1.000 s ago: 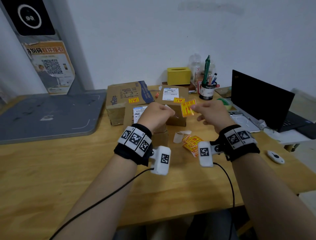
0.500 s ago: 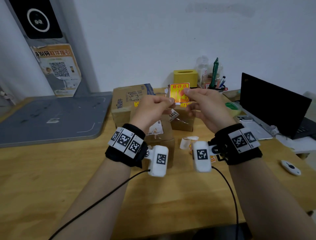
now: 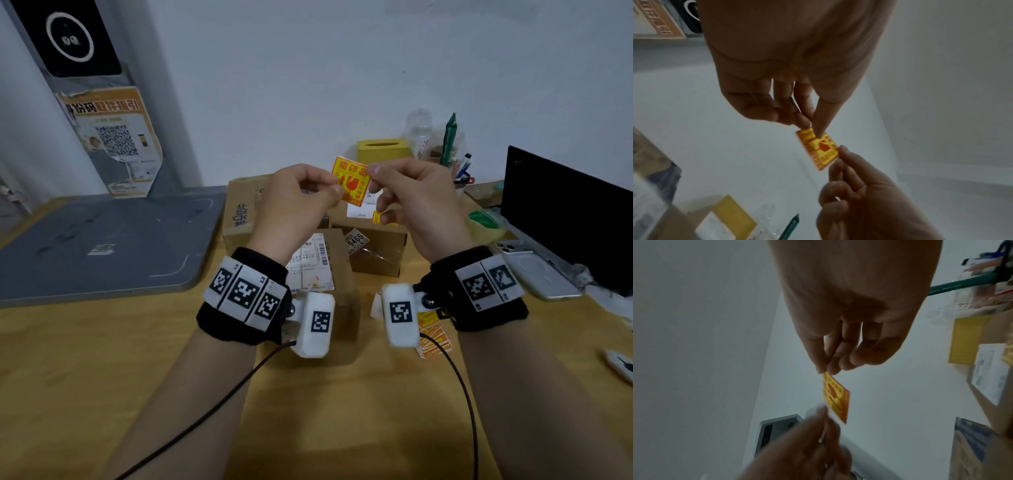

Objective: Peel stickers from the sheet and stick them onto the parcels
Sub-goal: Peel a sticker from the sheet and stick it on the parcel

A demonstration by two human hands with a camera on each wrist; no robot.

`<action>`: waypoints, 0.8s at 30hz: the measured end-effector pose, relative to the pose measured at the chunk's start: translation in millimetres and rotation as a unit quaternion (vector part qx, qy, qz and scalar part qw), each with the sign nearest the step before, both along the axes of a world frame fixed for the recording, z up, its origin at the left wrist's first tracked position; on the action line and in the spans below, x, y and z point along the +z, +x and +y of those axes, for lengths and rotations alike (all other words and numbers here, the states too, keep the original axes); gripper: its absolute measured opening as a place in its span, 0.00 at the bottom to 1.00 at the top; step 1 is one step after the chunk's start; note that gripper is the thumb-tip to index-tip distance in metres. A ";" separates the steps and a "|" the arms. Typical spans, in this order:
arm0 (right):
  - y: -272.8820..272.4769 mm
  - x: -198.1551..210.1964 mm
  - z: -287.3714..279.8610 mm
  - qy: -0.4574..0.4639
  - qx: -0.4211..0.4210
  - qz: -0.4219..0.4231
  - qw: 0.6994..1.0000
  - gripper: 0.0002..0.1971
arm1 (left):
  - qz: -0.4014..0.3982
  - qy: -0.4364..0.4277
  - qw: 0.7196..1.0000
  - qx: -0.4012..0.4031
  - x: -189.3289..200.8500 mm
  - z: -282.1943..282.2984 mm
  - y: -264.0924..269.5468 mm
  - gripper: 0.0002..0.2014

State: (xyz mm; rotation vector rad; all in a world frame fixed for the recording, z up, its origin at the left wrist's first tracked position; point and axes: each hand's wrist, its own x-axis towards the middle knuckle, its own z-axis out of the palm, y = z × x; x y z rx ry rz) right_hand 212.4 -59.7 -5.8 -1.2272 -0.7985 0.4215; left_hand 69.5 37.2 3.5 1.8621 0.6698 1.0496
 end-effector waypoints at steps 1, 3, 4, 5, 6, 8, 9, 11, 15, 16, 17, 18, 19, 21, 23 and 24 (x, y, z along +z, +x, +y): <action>-0.7 0.9 3.6 0.000 0.006 -0.007 1.000 0.05 | -0.007 0.006 1.000 -0.015 2.7 -0.3 2.1 0.04; -1.9 2.5 10.2 0.001 0.026 -0.012 1.000 0.05 | -0.021 0.005 0.999 -0.036 5.7 1.1 5.6 0.06; -1.8 3.0 13.2 0.004 0.037 -0.011 0.999 0.05 | -0.029 0.001 0.999 -0.040 6.6 2.5 6.9 0.07; -1.3 3.0 16.1 0.007 0.046 -0.010 0.999 0.05 | -0.037 -0.004 0.998 -0.040 6.5 5.1 8.6 0.07; -0.3 3.0 18.6 0.008 0.053 -0.011 0.998 0.05 | -0.044 -0.009 0.998 -0.039 5.8 7.7 9.9 0.07; 1.8 2.8 22.9 0.009 0.064 -0.018 0.998 0.04 | -0.056 -0.018 0.998 -0.038 4.0 12.3 11.4 0.08; 2.6 2.5 24.6 0.009 0.072 -0.022 0.997 0.04 | -0.061 -0.023 0.997 -0.041 2.9 14.5 11.4 0.08; 4.1 1.4 26.7 0.012 0.090 -0.031 0.995 0.04 | -0.069 -0.029 0.996 -0.052 1.5 16.4 10.9 0.08; 10.3 -1.6 27.7 0.012 0.120 -0.058 0.991 0.04 | -0.077 -0.047 0.994 -0.066 -0.7 15.6 9.4 0.07; 12.3 -2.4 27.8 0.012 0.130 -0.068 0.989 0.04 | -0.075 -0.056 0.993 -0.065 -1.8 15.5 8.8 0.07; 14.3 -3.0 27.8 0.013 0.140 -0.078 0.987 0.04 | -0.072 -0.061 0.993 -0.065 -2.6 15.4 8.4 0.06; 15.8 -3.5 27.6 0.014 0.149 -0.087 0.985 0.04 | -0.070 -0.064 0.993 -0.065 -3.2 14.7 7.8 0.06; 16.7 -3.5 27.5 0.018 0.157 -0.094 0.983 0.04 | -0.073 -0.063 0.993 -0.064 -3.4 14.0 7.3 0.05; 16.6 -2.8 28.5 0.027 0.168 -0.097 0.981 0.03 | -0.079 -0.047 0.994 -0.056 -1.4 13.2 6.0 0.05; 15.7 -2.7 28.8 0.038 0.163 -0.097 0.981 0.03 | -0.081 -0.032 0.995 -0.050 1.0 12.4 5.8 0.05; 15.5 -2.6 28.6 0.042 0.159 -0.099 0.981 0.03 | -0.082 -0.029 0.995 -0.048 1.8 12.1 6.2 0.05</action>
